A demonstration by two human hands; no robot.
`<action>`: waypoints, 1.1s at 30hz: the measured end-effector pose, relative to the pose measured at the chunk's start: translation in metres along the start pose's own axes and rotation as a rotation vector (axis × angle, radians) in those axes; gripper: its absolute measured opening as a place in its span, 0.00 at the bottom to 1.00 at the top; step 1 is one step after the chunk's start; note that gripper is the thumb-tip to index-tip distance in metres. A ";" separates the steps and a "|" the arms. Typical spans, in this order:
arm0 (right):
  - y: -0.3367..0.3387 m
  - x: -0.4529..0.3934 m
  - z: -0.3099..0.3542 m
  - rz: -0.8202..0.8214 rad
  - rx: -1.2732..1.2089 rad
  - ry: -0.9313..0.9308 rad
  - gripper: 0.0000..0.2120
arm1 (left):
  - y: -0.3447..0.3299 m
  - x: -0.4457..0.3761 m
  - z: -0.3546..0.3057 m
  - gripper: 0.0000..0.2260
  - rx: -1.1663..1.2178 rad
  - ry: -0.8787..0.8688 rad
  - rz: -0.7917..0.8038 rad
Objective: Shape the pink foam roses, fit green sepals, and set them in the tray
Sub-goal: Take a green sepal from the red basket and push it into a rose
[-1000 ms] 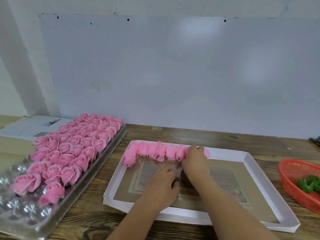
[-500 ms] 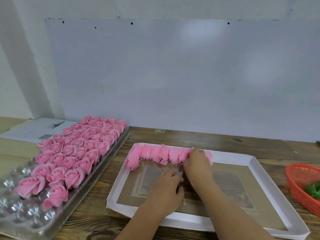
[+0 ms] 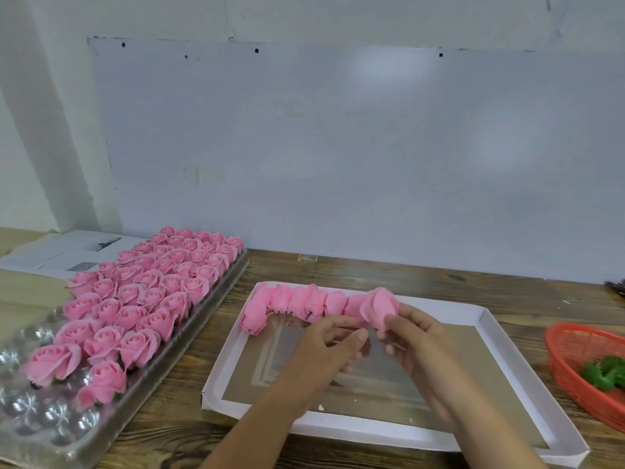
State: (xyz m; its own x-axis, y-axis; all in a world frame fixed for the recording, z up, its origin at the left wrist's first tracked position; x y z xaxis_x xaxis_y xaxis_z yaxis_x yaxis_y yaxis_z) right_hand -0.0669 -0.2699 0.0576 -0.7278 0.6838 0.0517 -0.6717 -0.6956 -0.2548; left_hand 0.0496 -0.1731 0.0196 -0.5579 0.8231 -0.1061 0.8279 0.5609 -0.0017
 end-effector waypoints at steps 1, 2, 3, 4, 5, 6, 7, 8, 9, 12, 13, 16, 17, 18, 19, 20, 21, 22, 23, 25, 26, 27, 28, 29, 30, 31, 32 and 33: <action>-0.006 0.005 -0.004 0.057 -0.076 -0.043 0.10 | -0.002 0.001 -0.002 0.11 0.027 -0.014 0.013; -0.011 0.009 -0.009 0.100 -0.138 -0.075 0.09 | -0.003 0.002 -0.005 0.12 0.047 -0.035 0.010; -0.014 0.012 -0.014 0.129 -0.190 -0.099 0.08 | -0.003 0.003 -0.008 0.12 0.068 -0.058 -0.004; -0.017 0.014 -0.018 0.148 -0.230 -0.112 0.08 | -0.003 0.004 -0.011 0.11 0.091 -0.081 -0.021; -0.018 0.015 -0.021 0.156 -0.252 -0.117 0.09 | -0.002 0.005 -0.014 0.10 0.112 -0.104 -0.034; -0.019 0.016 -0.024 0.154 -0.253 -0.113 0.09 | -0.002 0.007 -0.018 0.10 0.127 -0.125 -0.041; -0.018 0.016 -0.025 0.145 -0.231 -0.103 0.10 | -0.001 0.008 -0.020 0.11 0.129 -0.145 -0.046; -0.017 0.017 -0.026 0.132 -0.180 -0.082 0.11 | -0.001 0.009 -0.023 0.13 0.123 -0.162 -0.049; -0.015 0.017 -0.025 0.114 -0.097 -0.049 0.12 | -0.002 0.010 -0.024 0.14 0.114 -0.178 -0.047; -0.012 0.020 -0.019 0.062 0.227 0.082 0.23 | -0.006 0.011 -0.026 0.14 0.118 -0.212 -0.023; -0.013 0.021 -0.017 0.065 0.311 0.122 0.25 | -0.008 0.011 -0.026 0.14 0.117 -0.221 -0.012; -0.019 0.024 -0.015 0.095 0.497 0.234 0.28 | -0.012 0.012 -0.024 0.18 0.081 -0.234 0.023; -0.020 0.026 -0.014 0.099 0.549 0.271 0.27 | -0.013 0.012 -0.023 0.20 0.062 -0.233 0.026; -0.021 0.028 -0.013 0.100 0.600 0.306 0.26 | -0.013 0.012 -0.024 0.23 0.041 -0.232 0.028; -0.023 0.030 -0.011 0.104 0.645 0.332 0.25 | -0.013 0.013 -0.024 0.25 0.018 -0.234 0.030; -0.024 0.031 -0.009 0.114 0.680 0.343 0.24 | -0.013 0.013 -0.025 0.27 -0.008 -0.236 0.032; -0.025 0.032 -0.009 0.131 0.706 0.339 0.23 | -0.013 0.014 -0.026 0.28 -0.036 -0.237 0.036; -0.025 0.032 -0.009 0.153 0.725 0.324 0.23 | -0.013 0.014 -0.026 0.29 -0.061 -0.237 0.044; -0.025 0.032 -0.011 0.173 0.741 0.299 0.21 | -0.013 0.015 -0.027 0.29 -0.077 -0.239 0.058; -0.023 0.031 -0.013 0.197 0.752 0.240 0.18 | -0.015 0.016 -0.029 0.27 -0.083 -0.233 0.114; -0.023 0.031 -0.015 0.208 0.747 0.209 0.16 | -0.016 0.017 -0.029 0.24 -0.085 -0.224 0.145; -0.022 0.030 -0.016 0.221 0.743 0.178 0.15 | -0.017 0.019 -0.030 0.21 -0.086 -0.214 0.167; -0.020 0.030 -0.018 0.235 0.745 0.151 0.15 | -0.018 0.020 -0.031 0.19 -0.085 -0.207 0.180; -0.018 0.028 -0.020 0.246 0.749 0.132 0.15 | -0.017 0.020 -0.032 0.16 -0.081 -0.200 0.186; -0.015 0.027 -0.021 0.247 0.753 0.120 0.16 | -0.017 0.021 -0.031 0.13 -0.071 -0.190 0.187; -0.013 0.026 -0.021 0.233 0.752 0.115 0.16 | -0.017 0.021 -0.030 0.12 -0.051 -0.176 0.179; -0.010 0.025 -0.019 0.208 0.731 0.117 0.16 | -0.015 0.020 -0.029 0.10 -0.021 -0.161 0.162; -0.007 0.024 -0.016 0.180 0.682 0.124 0.17 | -0.013 0.020 -0.028 0.10 0.013 -0.147 0.137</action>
State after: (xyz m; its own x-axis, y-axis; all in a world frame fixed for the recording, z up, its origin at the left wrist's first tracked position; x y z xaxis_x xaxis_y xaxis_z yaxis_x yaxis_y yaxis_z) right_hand -0.0771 -0.2449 0.0450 -0.8415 0.5375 -0.0544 -0.5090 -0.7552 0.4130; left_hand 0.0262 -0.1617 0.0452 -0.4264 0.8692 -0.2503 0.8966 0.4427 0.0098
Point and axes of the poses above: each hand's wrist, its own x-axis away from the middle knuckle, its own y-axis out of the back of the hand, z = x × y, the point moved 8 cm from there along -x, towards the middle knuckle, and after that the axes turned 5 degrees about -y, right-handed, at the moved point
